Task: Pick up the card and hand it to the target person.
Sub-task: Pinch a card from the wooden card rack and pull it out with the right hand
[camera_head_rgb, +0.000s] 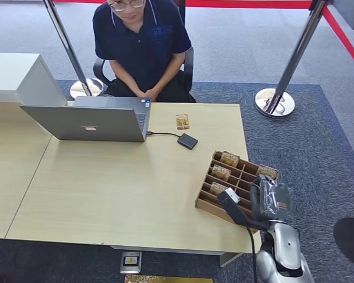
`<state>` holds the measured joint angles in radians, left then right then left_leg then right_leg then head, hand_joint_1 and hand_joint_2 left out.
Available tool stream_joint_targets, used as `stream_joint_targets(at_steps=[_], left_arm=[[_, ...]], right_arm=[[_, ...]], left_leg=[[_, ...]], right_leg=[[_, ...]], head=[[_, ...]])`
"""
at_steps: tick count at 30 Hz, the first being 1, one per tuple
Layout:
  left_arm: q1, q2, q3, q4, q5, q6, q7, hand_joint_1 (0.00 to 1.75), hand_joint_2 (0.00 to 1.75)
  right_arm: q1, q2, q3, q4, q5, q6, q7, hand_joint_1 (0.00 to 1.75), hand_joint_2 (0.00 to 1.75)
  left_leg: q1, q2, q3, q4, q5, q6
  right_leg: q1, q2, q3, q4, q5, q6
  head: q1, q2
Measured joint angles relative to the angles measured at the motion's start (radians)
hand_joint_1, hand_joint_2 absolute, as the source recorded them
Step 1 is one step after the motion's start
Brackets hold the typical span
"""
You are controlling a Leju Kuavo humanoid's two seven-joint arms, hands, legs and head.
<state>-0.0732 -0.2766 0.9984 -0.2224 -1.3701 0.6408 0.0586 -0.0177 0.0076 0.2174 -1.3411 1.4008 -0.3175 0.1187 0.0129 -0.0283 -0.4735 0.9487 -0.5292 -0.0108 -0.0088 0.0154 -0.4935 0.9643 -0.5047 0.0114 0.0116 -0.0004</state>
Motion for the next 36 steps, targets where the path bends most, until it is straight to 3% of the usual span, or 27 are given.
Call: stream_joint_targets(at_steps=[11, 22, 28, 36], left_arm=[[0.000, 0.000, -0.001, 0.000, -0.002, -0.001, -0.004, 0.00, 0.00], [-0.001, 0.001, -0.001, 0.000, 0.004, 0.000, -0.009, 0.00, 0.00], [-0.001, 0.001, -0.001, 0.000, 0.006, 0.000, -0.009, 0.00, 0.00], [-0.003, 0.001, -0.001, 0.000, 0.006, -0.001, -0.019, 0.00, 0.00]], right_arm=[[0.021, -0.008, 0.013, -0.082, -0.102, 0.056, -0.074, 1.70, 1.75], [0.001, -0.048, 0.085, -0.152, -0.143, 0.090, -0.127, 1.71, 1.75], [-0.054, -0.071, 0.140, -0.152, -0.167, 0.101, -0.144, 1.68, 1.75], [-0.200, -0.068, 0.220, -0.105, -0.229, 0.112, -0.158, 1.67, 1.75]], left_leg=[[0.000, 0.000, 0.000, 0.000, 0.000, 0.000], [0.000, 0.000, 0.000, 0.000, 0.000, 0.000], [0.000, 0.000, 0.000, 0.000, 0.000, 0.000], [0.000, 0.000, 0.000, 0.000, 0.000, 0.000]], right_leg=[[0.000, 0.000, 0.000, 0.000, 0.000, 0.000], [0.000, 0.000, 0.000, 0.000, 0.000, 0.000], [0.000, 0.000, 0.000, 0.000, 0.000, 0.000], [0.000, 0.000, 0.000, 0.001, 0.000, 0.000]], head=[[0.000, 0.000], [0.000, 0.000], [0.000, 0.000], [0.000, 0.000]])
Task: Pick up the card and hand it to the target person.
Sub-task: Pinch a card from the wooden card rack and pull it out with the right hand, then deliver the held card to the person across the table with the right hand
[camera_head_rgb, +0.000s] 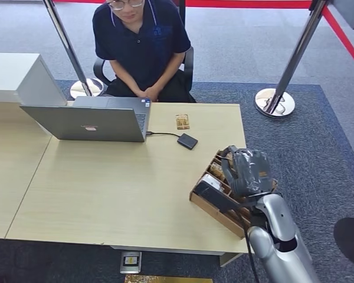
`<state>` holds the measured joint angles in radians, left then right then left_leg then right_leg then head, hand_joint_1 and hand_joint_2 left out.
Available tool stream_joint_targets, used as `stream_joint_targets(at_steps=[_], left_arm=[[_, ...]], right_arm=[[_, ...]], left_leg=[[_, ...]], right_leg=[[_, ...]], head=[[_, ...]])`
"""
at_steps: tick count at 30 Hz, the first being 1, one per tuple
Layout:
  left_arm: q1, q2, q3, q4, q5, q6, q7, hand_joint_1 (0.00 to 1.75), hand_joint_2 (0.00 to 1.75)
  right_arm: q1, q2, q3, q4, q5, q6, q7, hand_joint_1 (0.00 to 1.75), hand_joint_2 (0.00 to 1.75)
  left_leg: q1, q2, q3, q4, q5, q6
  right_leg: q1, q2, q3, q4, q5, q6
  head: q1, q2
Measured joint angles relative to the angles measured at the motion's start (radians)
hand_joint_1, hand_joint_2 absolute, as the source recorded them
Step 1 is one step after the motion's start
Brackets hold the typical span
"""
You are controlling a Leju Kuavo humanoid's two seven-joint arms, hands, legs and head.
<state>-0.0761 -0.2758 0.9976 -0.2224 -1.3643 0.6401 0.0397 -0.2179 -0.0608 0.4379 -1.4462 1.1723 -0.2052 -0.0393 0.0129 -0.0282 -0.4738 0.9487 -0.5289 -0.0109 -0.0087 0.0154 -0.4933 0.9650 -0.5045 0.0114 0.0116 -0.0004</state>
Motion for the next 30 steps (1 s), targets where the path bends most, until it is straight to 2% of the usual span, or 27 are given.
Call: stream_joint_targets(at_steps=[5, 21, 27, 29, 30], left_arm=[[-0.003, 0.001, 0.000, 0.000, 0.000, 0.000, -0.001, 0.00, 0.00], [-0.006, 0.002, -0.002, 0.000, -0.001, 0.002, 0.009, 0.00, 0.00], [-0.007, 0.002, -0.002, 0.000, 0.004, 0.007, 0.015, 0.00, 0.00], [-0.008, 0.002, -0.002, 0.000, 0.004, 0.007, 0.015, 0.00, 0.00], [-0.008, 0.002, -0.002, 0.000, 0.004, 0.007, 0.015, 0.00, 0.00]], right_arm=[[-0.114, 0.040, 0.049, 0.084, -0.023, 0.015, 0.001, 1.65, 1.75], [-0.309, 0.195, 0.122, 0.321, -0.083, 0.032, 0.006, 1.72, 1.75], [-0.360, 0.255, 0.137, 0.400, -0.054, 0.014, 0.031, 1.64, 1.75], [-0.370, 0.268, 0.142, 0.424, -0.042, 0.007, 0.039, 1.57, 1.75], [-0.374, 0.274, 0.145, 0.435, -0.036, 0.004, 0.043, 1.45, 1.75]], left_leg=[[0.000, 0.000, 0.000, 0.000, 0.000, 0.000], [0.000, 0.000, 0.000, 0.000, 0.001, -0.001], [0.000, 0.000, 0.000, 0.000, 0.001, -0.001], [0.000, 0.000, 0.000, 0.000, 0.001, -0.001], [0.000, 0.000, 0.000, 0.000, 0.001, -0.001]], right_leg=[[0.000, 0.000, 0.000, 0.000, 0.000, 0.000], [0.000, 0.000, 0.000, 0.001, 0.000, 0.000], [0.000, 0.000, 0.000, 0.001, 0.000, 0.000], [0.000, 0.000, 0.000, 0.001, 0.000, 0.000], [0.000, 0.000, 0.000, 0.001, 0.000, 0.000]], head=[[0.000, 0.000], [0.000, 0.000], [0.000, 0.000], [0.000, 0.000], [0.000, 0.000]])
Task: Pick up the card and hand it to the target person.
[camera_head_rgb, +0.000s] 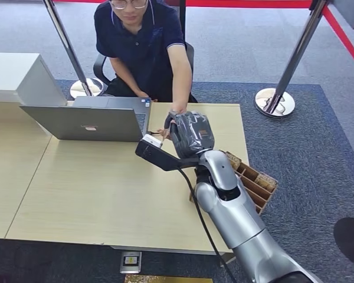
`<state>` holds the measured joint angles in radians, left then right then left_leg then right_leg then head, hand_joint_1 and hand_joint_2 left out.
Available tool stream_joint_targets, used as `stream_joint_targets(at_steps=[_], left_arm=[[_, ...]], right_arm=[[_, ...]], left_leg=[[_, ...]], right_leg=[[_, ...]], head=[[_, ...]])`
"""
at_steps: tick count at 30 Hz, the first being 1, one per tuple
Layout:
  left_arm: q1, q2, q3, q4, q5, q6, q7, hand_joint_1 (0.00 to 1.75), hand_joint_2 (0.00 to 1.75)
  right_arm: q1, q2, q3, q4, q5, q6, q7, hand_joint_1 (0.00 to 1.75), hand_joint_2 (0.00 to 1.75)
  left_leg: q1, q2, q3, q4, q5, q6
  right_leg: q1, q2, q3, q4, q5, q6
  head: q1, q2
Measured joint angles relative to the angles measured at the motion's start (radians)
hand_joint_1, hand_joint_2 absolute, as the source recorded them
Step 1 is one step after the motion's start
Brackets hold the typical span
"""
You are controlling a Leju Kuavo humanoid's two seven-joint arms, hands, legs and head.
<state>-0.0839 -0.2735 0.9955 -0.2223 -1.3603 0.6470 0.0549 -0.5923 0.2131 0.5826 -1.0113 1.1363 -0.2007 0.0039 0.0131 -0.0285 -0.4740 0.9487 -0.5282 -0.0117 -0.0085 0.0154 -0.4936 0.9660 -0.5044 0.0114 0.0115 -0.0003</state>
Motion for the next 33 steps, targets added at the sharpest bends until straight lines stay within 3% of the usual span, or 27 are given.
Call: stream_joint_targets(at_steps=[1, 2, 3, 5, 6, 11, 15, 20, 26, 33], left_arm=[[0.000, 0.000, 0.000, 0.000, 0.000, 0.000, 0.000, 0.00, 0.00], [0.000, 0.000, 0.000, 0.000, -0.001, 0.000, 0.001, 0.00, 0.00], [0.000, 0.000, -0.001, 0.000, -0.002, 0.000, 0.001, 0.00, 0.00], [0.000, 0.000, -0.002, 0.000, -0.004, 0.000, 0.001, 0.00, 0.00], [0.000, 0.000, -0.002, 0.000, -0.005, 0.000, 0.001, 0.00, 0.00], [0.000, 0.001, -0.003, 0.000, -0.010, 0.000, 0.002, 0.00, 0.00], [0.000, 0.001, -0.004, 0.000, -0.012, -0.001, 0.002, 0.00, 0.00], [0.000, 0.002, -0.006, 0.000, -0.013, -0.002, -0.001, 0.00, 0.00], [0.000, 0.003, -0.006, 0.000, -0.012, -0.003, -0.003, 0.00, 0.00], [0.000, 0.003, -0.006, 0.000, -0.006, -0.003, -0.001, 0.00, 0.00]], right_arm=[[-0.004, 0.005, 0.002, 0.011, 0.006, -0.003, 0.004, 1.25, 1.75], [-0.007, 0.009, 0.004, 0.022, 0.012, -0.005, 0.007, 0.91, 1.75], [-0.010, 0.013, 0.006, 0.034, 0.018, -0.007, 0.010, 0.79, 1.75], [-0.014, 0.018, 0.010, 0.057, 0.030, -0.009, 0.015, 0.86, 1.75], [-0.015, 0.020, 0.011, 0.068, 0.036, -0.010, 0.018, 1.01, 1.75], [-0.015, 0.027, 0.018, 0.111, 0.055, -0.012, 0.026, 0.68, 1.75], [-0.015, 0.028, 0.018, 0.141, 0.058, -0.025, 0.028, 0.21, 1.75], [-0.015, 0.028, 0.018, 0.172, 0.059, -0.034, 0.029, 0.29, 1.75], [-0.014, 0.028, 0.018, 0.196, 0.062, -0.042, 0.033, 0.00, 1.75], [-0.010, 0.027, 0.018, 0.202, 0.076, -0.066, 0.035, 0.00, 1.75]], left_leg=[[0.000, 0.000, 0.000, 0.000, 0.000, 0.000], [0.000, 0.000, 0.000, 0.000, 0.000, 0.000], [0.000, 0.000, 0.000, 0.000, 0.000, 0.000], [0.000, 0.000, 0.000, 0.000, 0.000, 0.000], [0.000, 0.000, 0.000, 0.000, 0.000, 0.000], [0.000, 0.000, 0.000, 0.000, 0.000, 0.000], [0.000, 0.000, 0.000, 0.000, 0.000, 0.000], [0.000, 0.000, 0.000, 0.000, 0.000, 0.000], [0.000, 0.000, 0.000, 0.000, 0.000, 0.000], [0.000, 0.000, 0.000, 0.000, 0.000, 0.000]], right_leg=[[0.000, 0.000, 0.000, 0.000, 0.000, 0.000], [0.000, 0.000, 0.000, 0.000, 0.000, 0.000], [0.000, 0.000, 0.000, 0.000, 0.000, 0.000], [0.000, 0.000, 0.000, 0.000, 0.000, 0.000], [0.000, 0.000, 0.000, 0.000, 0.000, 0.000], [0.000, 0.000, 0.000, 0.000, 0.000, 0.000], [0.000, 0.000, 0.000, 0.000, 0.000, 0.000], [0.000, 0.000, 0.000, 0.000, 0.000, 0.000], [0.000, 0.000, 0.000, 0.000, 0.000, 0.000], [0.000, 0.000, 0.000, 0.000, 0.000, 0.000]], head=[[0.000, 0.000], [0.000, 0.000], [0.000, 0.000], [0.000, 0.000], [0.000, 0.000], [0.000, 0.000], [0.000, 0.000], [0.000, 0.000], [0.000, 0.000], [0.000, 0.000]])
